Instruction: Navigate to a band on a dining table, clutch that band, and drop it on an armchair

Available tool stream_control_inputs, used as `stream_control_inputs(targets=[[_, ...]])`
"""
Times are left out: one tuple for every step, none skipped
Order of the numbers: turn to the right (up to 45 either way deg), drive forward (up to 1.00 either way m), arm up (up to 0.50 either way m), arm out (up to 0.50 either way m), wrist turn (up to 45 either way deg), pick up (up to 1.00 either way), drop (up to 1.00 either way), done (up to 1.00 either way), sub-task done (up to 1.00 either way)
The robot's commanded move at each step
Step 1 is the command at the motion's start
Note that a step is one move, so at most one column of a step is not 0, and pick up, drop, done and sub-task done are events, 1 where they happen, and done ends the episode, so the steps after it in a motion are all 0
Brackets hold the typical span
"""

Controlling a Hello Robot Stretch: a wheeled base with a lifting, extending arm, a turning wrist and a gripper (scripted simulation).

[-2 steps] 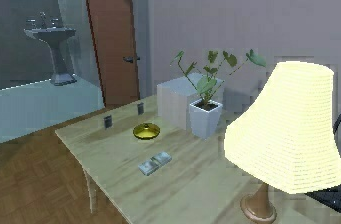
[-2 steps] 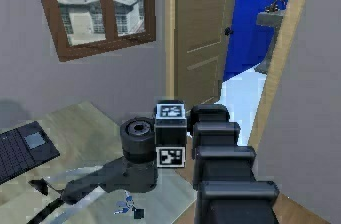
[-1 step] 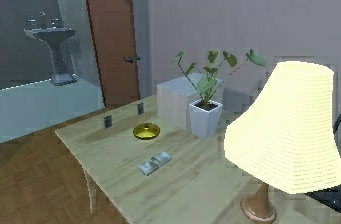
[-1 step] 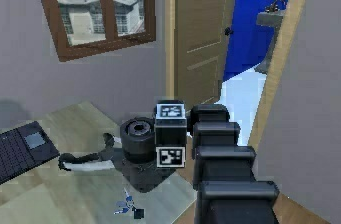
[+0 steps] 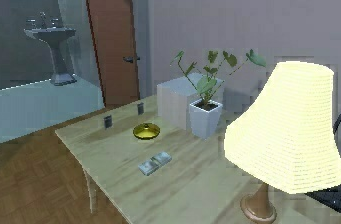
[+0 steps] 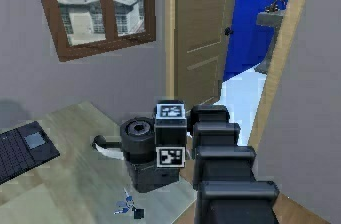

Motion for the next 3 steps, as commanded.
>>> stream_control_inputs(targets=[[0.0, 0.00, -0.30, 0.00, 0.0, 0.00, 0.00, 0.00, 0.00], [0.0, 0.00, 0.00, 0.00, 0.0, 1.00, 0.00, 0.00, 0.00], [0.0, 0.00, 0.10, 0.00, 0.0, 0.00, 0.00, 0.00, 0.00]])
